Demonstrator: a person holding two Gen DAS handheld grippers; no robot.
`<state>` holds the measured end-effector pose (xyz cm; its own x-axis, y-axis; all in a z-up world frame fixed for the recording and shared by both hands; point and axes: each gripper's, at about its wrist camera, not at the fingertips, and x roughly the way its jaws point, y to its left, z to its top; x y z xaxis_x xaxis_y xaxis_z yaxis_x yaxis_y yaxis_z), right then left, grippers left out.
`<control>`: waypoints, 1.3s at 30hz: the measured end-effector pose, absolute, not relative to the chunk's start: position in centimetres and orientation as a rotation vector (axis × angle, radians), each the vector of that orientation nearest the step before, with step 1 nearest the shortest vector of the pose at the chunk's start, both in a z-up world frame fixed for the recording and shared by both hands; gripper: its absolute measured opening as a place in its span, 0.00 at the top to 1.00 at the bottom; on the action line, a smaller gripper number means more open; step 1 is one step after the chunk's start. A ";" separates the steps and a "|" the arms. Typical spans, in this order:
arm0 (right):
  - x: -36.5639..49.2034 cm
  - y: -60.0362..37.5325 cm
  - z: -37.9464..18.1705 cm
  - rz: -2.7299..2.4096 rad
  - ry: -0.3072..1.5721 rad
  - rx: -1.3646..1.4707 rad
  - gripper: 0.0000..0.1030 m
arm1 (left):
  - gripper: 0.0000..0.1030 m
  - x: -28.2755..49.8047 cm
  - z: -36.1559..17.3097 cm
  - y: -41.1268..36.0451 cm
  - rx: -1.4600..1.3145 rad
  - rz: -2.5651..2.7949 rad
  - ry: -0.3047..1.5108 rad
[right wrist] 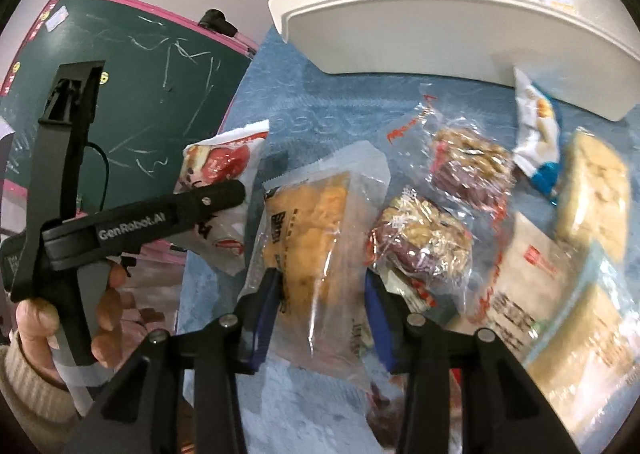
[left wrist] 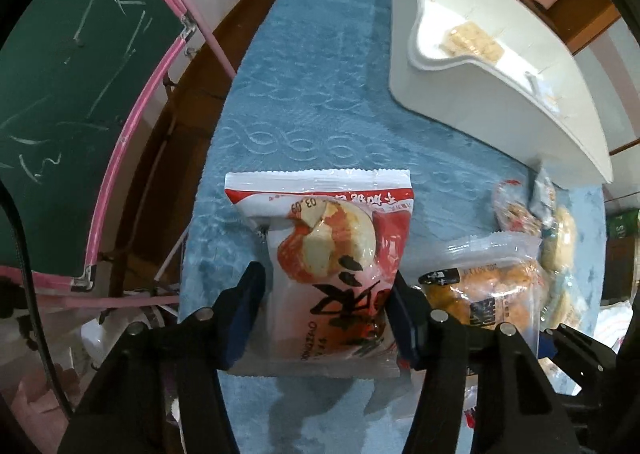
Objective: Organize snacks
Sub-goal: 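Grasp the orange cracker bag with the right tool while the left tool grasps the red-and-white bag, then carry both bags over the white bin and lower them inside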
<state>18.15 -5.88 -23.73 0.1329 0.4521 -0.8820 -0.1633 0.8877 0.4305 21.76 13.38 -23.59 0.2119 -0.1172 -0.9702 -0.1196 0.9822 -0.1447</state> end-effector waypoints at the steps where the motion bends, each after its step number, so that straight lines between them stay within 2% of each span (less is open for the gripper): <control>1: 17.9 -6.3 -23.3 0.452 1.363 0.258 0.59 | 0.45 21.4 -23.1 13.4 -0.203 -0.001 1.352; 9: 15.6 -10.0 -18.3 0.396 1.263 0.256 0.59 | 0.45 16.9 -18.5 10.8 -0.234 -0.081 1.287; 16: 14.8 -14.9 -13.4 0.305 1.150 0.297 0.59 | 0.45 16.0 -14.5 6.9 -0.198 -0.172 1.237; 29: 18.1 -18.7 -4.3 0.218 0.867 0.266 0.59 | 0.44 21.9 -5.8 1.3 -0.093 -0.238 1.039; 39: 21.3 -19.4 -1.8 0.201 0.786 0.199 0.59 | 0.44 27.3 -2.0 -0.7 -0.046 -0.163 0.934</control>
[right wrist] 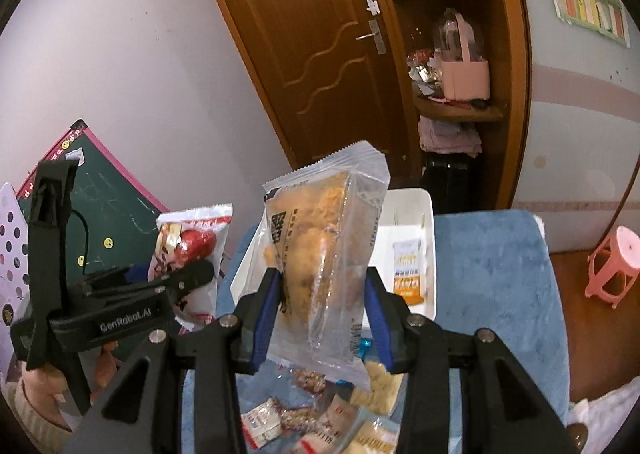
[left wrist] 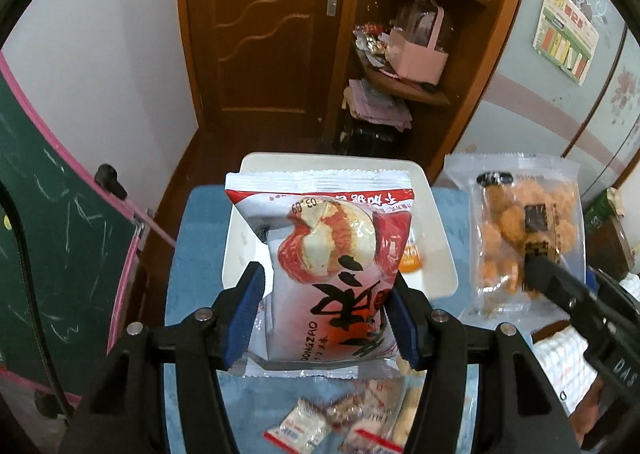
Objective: Organize snacks
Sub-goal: 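Carry both bags over the white bin and lower them inside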
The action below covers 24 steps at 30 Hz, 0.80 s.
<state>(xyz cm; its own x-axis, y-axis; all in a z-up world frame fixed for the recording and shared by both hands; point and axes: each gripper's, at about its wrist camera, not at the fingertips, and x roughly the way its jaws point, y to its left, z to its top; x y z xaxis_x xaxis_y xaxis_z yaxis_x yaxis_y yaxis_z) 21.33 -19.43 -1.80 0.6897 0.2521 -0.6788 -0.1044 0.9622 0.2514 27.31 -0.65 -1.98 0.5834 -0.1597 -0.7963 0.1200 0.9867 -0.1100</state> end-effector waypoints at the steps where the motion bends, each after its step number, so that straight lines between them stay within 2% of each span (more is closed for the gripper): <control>1: 21.7 -19.4 -1.8 0.201 0.787 0.191 0.59 | 0.44 27.7 -1.9 -0.7 -0.043 -0.156 0.930; 14: 26.8 -19.6 -4.6 0.159 0.837 0.151 0.59 | 0.44 34.3 -5.1 -2.3 0.027 -0.091 0.976; 17: 28.2 -19.6 -5.8 0.150 0.859 0.142 0.65 | 0.43 35.4 -6.6 -2.7 0.029 -0.081 1.000; 21: 30.4 -19.2 -8.8 0.125 0.933 0.113 0.65 | 0.42 36.8 -8.7 -3.4 0.059 -0.066 1.030; 22: 31.0 -19.2 -9.6 0.112 0.953 0.112 0.65 | 0.40 37.0 -9.1 -3.6 0.070 -0.054 1.039; 24: 31.7 -19.2 -10.6 0.098 0.973 0.109 0.65 | 0.28 37.6 -9.8 -3.8 0.075 -0.042 1.053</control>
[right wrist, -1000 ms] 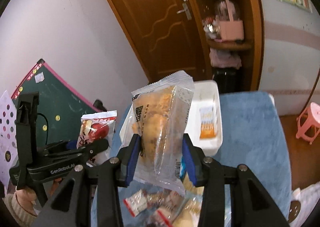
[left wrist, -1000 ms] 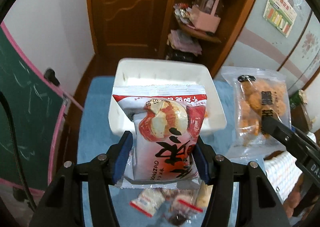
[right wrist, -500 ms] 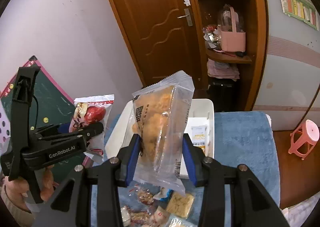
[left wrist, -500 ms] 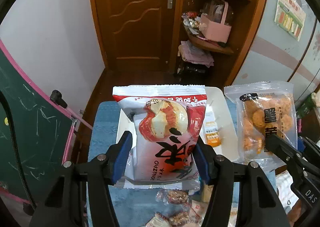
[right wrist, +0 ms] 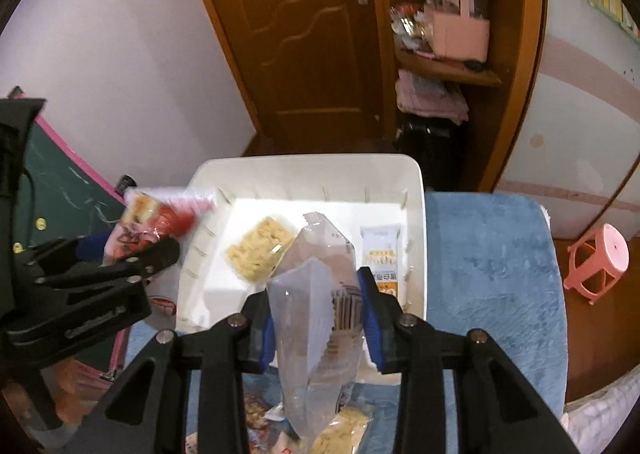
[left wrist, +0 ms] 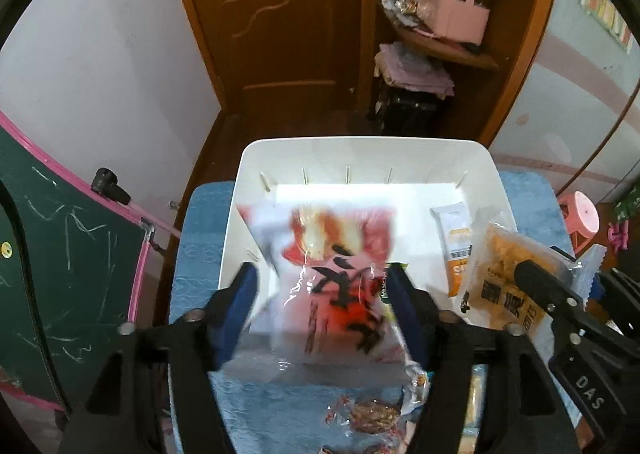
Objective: Organize snacks
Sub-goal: 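Carry both bags over the white bin and lower them inside, then withdraw both open tools from the bin toward the remaining snacks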
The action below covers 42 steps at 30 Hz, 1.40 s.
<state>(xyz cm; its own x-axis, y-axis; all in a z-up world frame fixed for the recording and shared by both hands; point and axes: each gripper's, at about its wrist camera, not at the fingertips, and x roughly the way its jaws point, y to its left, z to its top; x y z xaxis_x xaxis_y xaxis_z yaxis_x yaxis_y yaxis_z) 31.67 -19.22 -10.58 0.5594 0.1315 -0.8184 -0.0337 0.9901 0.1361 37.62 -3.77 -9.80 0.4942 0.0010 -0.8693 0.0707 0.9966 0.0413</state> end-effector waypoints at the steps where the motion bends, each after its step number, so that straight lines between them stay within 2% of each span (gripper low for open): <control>1: 31.9 -19.3 -11.0 0.091 0.979 0.106 0.65 | 0.21 37.7 -9.9 -3.8 0.075 -0.036 1.051; 4: 32.7 -19.5 -11.9 0.092 1.018 0.111 0.63 | 0.11 38.1 -10.1 -3.8 0.080 -0.025 1.045; 8: 32.7 -19.7 -12.5 0.092 1.049 0.118 0.61 | 0.11 38.1 -10.3 -3.6 0.080 -0.027 1.061; 10: 32.3 -19.7 -12.0 0.093 1.012 0.109 0.56 | 0.09 37.9 -10.3 -3.6 0.085 -0.024 1.062; 12: 32.0 -19.5 -11.2 0.087 0.962 0.092 0.44 | 0.03 37.6 -10.2 -3.6 0.085 -0.018 1.055; 14: 31.8 -19.4 -10.2 0.080 0.923 0.085 0.42 | 0.01 37.4 -9.8 -3.6 0.078 -0.016 1.048; 29: 29.3 -19.1 -7.6 0.095 0.887 0.117 0.42 | 0.01 34.1 -6.8 -2.9 0.030 -0.038 1.003; 42: 23.7 -18.9 -5.8 0.083 0.856 0.170 0.42 | 0.01 28.0 -3.8 -2.1 0.052 -0.110 0.955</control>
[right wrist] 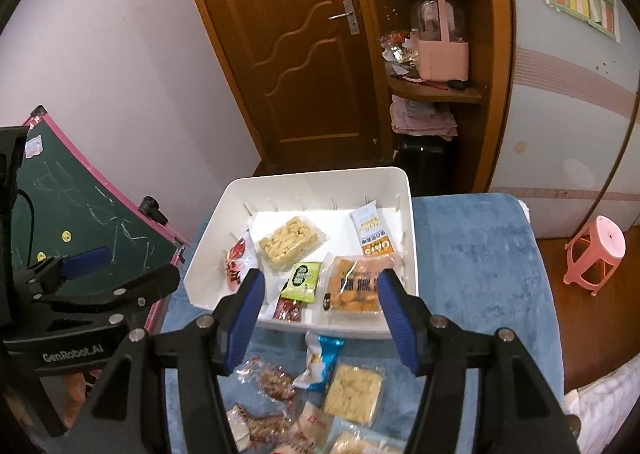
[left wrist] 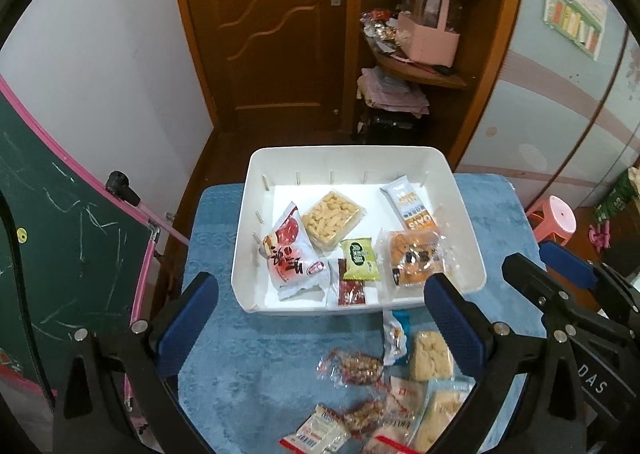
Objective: Organize snacks
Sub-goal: 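Withdraw both open tools from the bin toward the remaining snacks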
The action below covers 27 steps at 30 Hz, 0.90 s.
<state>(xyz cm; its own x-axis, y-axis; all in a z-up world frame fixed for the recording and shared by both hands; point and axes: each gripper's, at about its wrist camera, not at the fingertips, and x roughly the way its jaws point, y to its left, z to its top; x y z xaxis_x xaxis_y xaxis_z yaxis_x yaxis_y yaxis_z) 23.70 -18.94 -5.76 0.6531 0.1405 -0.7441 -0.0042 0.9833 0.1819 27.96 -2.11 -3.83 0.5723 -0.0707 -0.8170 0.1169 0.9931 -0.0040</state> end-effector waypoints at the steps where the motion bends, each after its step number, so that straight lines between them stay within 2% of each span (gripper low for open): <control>1: 23.1 -18.8 -5.7 0.081 0.856 0.175 0.42 | 0.01 27.3 -3.7 -2.0 0.058 -0.116 0.951; 20: 12.3 -15.0 -8.8 0.122 0.926 0.090 0.42 | 0.01 17.6 -6.6 0.0 0.107 -0.217 0.990; 27: 9.7 -13.6 -12.1 0.177 1.000 0.059 0.42 | 0.01 15.5 -10.6 1.1 0.153 -0.266 1.073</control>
